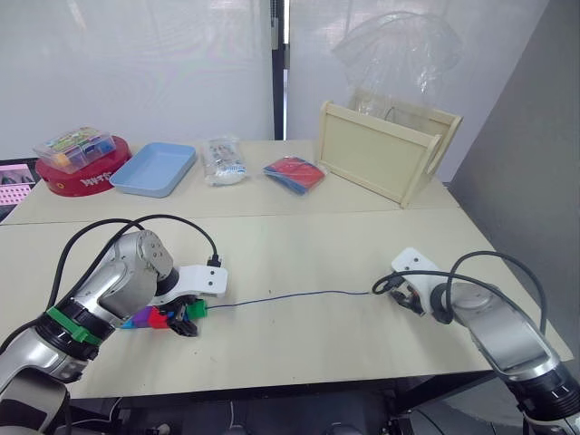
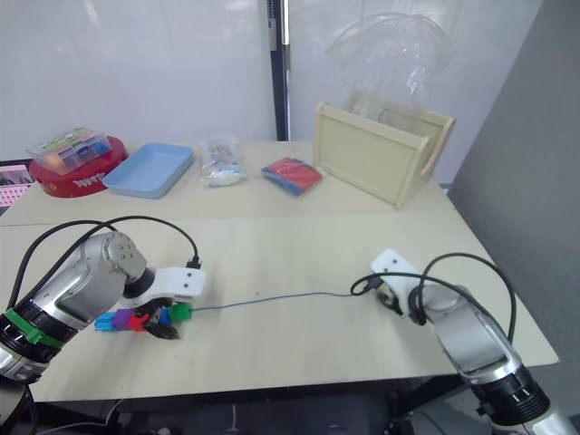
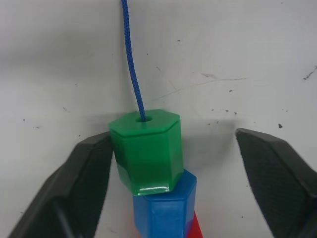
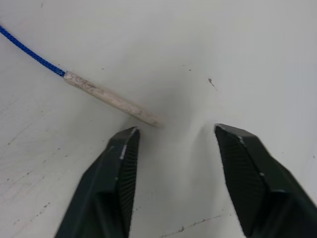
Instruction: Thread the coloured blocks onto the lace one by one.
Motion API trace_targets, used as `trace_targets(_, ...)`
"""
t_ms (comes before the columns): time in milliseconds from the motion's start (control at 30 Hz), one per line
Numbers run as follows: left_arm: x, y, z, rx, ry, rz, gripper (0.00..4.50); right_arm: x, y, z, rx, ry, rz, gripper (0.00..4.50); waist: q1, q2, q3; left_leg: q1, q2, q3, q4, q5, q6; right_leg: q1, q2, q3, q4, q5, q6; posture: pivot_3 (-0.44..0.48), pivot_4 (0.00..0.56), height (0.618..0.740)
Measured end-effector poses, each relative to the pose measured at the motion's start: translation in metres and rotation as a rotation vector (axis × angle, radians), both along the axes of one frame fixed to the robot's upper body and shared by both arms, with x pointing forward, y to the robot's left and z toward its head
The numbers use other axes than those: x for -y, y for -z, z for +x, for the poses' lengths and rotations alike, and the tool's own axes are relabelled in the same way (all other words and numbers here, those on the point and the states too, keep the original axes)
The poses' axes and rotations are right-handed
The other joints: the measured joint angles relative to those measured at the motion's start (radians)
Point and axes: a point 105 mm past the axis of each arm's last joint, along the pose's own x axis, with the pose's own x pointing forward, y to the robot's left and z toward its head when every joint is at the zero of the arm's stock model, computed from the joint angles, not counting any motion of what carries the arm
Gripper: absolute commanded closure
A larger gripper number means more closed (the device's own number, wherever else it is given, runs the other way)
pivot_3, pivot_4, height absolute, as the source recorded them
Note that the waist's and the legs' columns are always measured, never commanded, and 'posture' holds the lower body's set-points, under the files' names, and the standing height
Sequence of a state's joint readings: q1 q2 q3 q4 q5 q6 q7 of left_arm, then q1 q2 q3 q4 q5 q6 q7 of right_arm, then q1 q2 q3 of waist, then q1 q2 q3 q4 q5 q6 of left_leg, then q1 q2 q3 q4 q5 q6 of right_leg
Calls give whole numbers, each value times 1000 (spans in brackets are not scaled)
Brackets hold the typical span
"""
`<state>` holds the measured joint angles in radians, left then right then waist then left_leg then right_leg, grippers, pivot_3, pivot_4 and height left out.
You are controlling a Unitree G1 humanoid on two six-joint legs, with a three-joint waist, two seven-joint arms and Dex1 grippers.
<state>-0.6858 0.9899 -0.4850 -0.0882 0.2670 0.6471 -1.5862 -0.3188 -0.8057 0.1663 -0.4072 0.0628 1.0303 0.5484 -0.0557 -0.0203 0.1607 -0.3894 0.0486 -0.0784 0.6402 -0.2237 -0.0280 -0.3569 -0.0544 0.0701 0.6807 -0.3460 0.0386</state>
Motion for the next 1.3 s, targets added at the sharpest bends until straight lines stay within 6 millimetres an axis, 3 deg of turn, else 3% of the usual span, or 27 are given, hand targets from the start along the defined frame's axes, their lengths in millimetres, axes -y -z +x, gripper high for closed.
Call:
trace_targets(67, -1, -11, -3, 12, -21, -23, 0, -1, -3, -6, 0, -31, 4, 34, 1, 0, 1, -4, 0, -1, 0, 0, 0, -4, 0, 0, 0, 0, 0, 0, 150, 740)
trace_targets(200, 5, -39, -11, 68, -53, -98, 0, -6, -5, -21, -28, -114, 9, 34, 8, 0, 1, -16, 0, -1, 3, 0, 0, -15, 0, 0, 1, 0, 0, 0, 150, 740)
trace_targets(367, -1, -59, -20, 172, -166, -258, 0, -15, -17, -36, 23, -188, 83, 34, 12, 1, 4, -16, -1, 0, 3, 0, 0, -15, -1, 0, 1, 0, 0, 0, 150, 740)
trace_targets(500, -16, -56, -23, 266, -387, -560, 0, -5, -27, -45, 111, -119, 197, 34, 17, 1, 5, -16, -1, -1, 3, 0, -1, -14, -1, -1, 2, 0, 0, 0, 150, 740)
trace_targets(600, -18, -54, -26, 407, -446, -751, 0, 8, -27, -50, 174, -37, 266, 34, 23, 0, 4, -16, -1, 0, 3, 1, -2, -13, -3, -1, 1, 0, 0, 0, 150, 740)
trace_targets(767, -34, -66, -36, 588, -503, -901, 0, 35, -32, -59, 279, 100, 366, 34, 38, 0, 4, -14, -2, 0, 3, 1, -2, -13, -4, 0, 1, 0, 0, 0, 150, 740)
trace_targets(1100, -92, -36, -81, 535, -722, -1026, 0, 63, -23, -88, 314, 198, 457, 34, 32, 1, 4, -9, -2, 1, 1, 1, -3, -9, -4, 1, 0, 0, 0, 0, 150, 740)
trace_targets(1300, -120, -4, -106, 467, -875, -1005, 0, 80, -4, -107, 277, 252, 477, 34, 31, 1, 4, -8, -2, 1, 0, 1, -3, -8, -5, 1, 0, 0, 0, 0, 150, 740)
